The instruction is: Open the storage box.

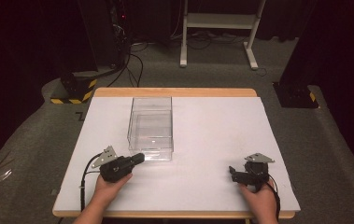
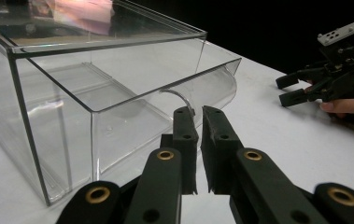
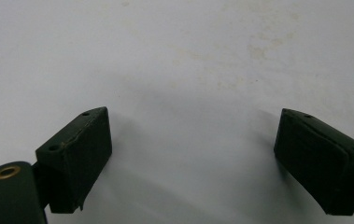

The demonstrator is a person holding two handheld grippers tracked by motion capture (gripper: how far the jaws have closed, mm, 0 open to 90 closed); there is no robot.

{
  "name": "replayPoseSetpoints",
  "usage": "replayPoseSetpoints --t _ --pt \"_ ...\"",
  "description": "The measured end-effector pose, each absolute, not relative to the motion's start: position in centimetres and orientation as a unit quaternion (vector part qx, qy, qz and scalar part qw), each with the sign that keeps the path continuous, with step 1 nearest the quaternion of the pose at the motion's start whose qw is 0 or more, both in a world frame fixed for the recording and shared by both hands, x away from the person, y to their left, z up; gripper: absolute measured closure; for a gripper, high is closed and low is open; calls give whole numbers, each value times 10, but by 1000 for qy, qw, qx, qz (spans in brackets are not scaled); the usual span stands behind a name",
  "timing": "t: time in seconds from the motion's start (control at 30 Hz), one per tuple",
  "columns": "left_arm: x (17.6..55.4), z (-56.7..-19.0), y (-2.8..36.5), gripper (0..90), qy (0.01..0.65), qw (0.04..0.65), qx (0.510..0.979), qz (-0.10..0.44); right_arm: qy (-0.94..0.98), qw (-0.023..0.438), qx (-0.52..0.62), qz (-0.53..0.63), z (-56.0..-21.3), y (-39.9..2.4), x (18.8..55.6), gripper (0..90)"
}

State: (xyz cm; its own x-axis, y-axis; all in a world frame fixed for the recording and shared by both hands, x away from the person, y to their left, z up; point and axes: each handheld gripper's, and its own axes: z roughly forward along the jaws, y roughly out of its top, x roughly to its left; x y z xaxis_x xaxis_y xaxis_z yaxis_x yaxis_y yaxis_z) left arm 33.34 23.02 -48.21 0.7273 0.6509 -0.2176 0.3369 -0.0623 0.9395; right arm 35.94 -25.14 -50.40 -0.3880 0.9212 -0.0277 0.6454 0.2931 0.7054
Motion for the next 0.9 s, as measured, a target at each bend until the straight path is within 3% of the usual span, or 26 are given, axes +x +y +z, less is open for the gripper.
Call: replayPoseSetpoints --t 0.9 --pt "306 -483 239 900 336 610 706 129 773 222 507 311 -504 -251 359 113"
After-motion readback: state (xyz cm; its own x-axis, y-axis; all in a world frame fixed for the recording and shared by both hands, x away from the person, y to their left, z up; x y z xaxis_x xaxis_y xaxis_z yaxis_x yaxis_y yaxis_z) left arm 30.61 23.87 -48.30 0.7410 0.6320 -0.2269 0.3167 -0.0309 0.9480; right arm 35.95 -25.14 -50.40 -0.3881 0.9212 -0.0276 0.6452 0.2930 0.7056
